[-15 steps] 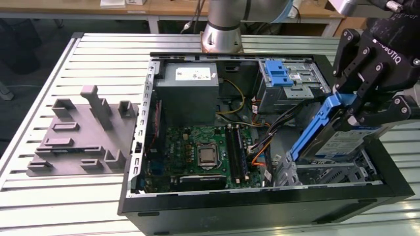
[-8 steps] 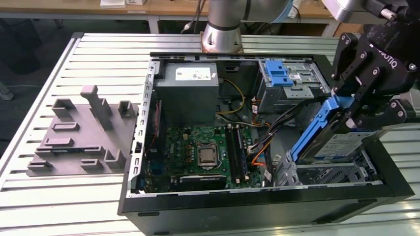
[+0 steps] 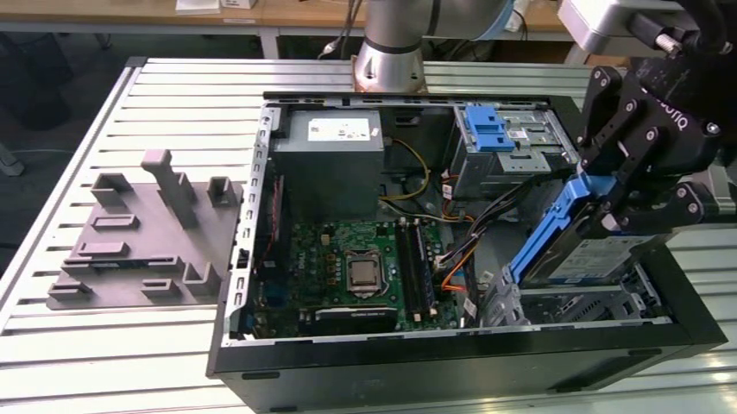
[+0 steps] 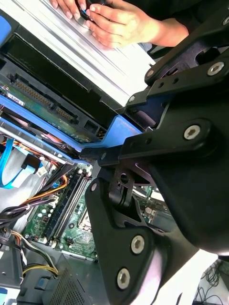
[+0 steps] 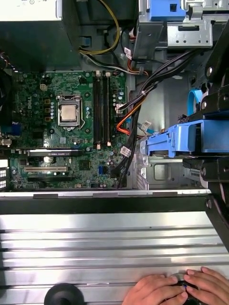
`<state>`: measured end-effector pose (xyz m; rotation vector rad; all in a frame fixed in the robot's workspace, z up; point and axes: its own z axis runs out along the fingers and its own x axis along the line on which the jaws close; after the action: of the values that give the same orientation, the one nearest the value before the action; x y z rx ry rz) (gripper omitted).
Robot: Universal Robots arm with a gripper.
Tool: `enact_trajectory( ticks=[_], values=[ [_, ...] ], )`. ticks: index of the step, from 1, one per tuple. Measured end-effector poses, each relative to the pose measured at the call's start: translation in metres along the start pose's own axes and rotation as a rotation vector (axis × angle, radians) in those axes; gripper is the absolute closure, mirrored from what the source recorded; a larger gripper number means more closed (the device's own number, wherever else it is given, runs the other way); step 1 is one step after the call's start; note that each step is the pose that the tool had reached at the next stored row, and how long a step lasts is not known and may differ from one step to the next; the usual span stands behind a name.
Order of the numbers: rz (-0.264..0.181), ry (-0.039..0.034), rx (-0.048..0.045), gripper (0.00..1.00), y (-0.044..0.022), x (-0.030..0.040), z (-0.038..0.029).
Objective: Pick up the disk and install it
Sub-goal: 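Insert the disk into the insertion slot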
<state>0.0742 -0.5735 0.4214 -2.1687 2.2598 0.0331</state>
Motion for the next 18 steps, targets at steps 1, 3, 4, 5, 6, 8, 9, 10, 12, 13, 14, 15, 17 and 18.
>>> enact_trajectory(
  ticks=[1, 3, 4, 5, 6, 8, 9, 10, 12, 13, 14, 15, 17, 18],
  values=[
    [0.0, 0.0, 0.0, 0.64, 0.0, 0.0, 0.0009],
    [0.0, 0.0, 0.0, 0.64, 0.0, 0.0001, 0.0026],
    [0.0, 0.0, 0.0, 0.64, 0.0, 0.0001, 0.0034],
    [0.0, 0.0001, 0.0, 0.64, 0.0, 0.0001, 0.0042],
    [0.0, 0.0001, 0.0, 0.64, 0.0, 0.0001, 0.0052],
    [0.0, 0.0001, 0.0, 0.64, -0.0001, 0.0002, 0.0069],
    [0.0, 0.0, 0.0, 0.64, -0.0001, 0.0002, 0.0079],
    [0.0, 0.0, 0.0, 0.64, -0.0001, 0.0002, 0.0087],
    [0.0, -0.0001, 0.0, 0.64, -0.0001, 0.0002, 0.0106],
    [0.0, 0.0, 0.0, 0.64, -0.0001, 0.0003, 0.0115],
    [0.0, 0.0, 0.0, 0.64, -0.0001, 0.0003, 0.0124],
    [0.0, 0.0, 0.0, 0.64, -0.0001, 0.0003, 0.0132],
    [0.0, 0.0, 0.0, 0.64, -0.0001, 0.0003, 0.0149],
    [0.0, 0.0, 0.0, 0.64, -0.0001, 0.0003, 0.0158]
  ],
)
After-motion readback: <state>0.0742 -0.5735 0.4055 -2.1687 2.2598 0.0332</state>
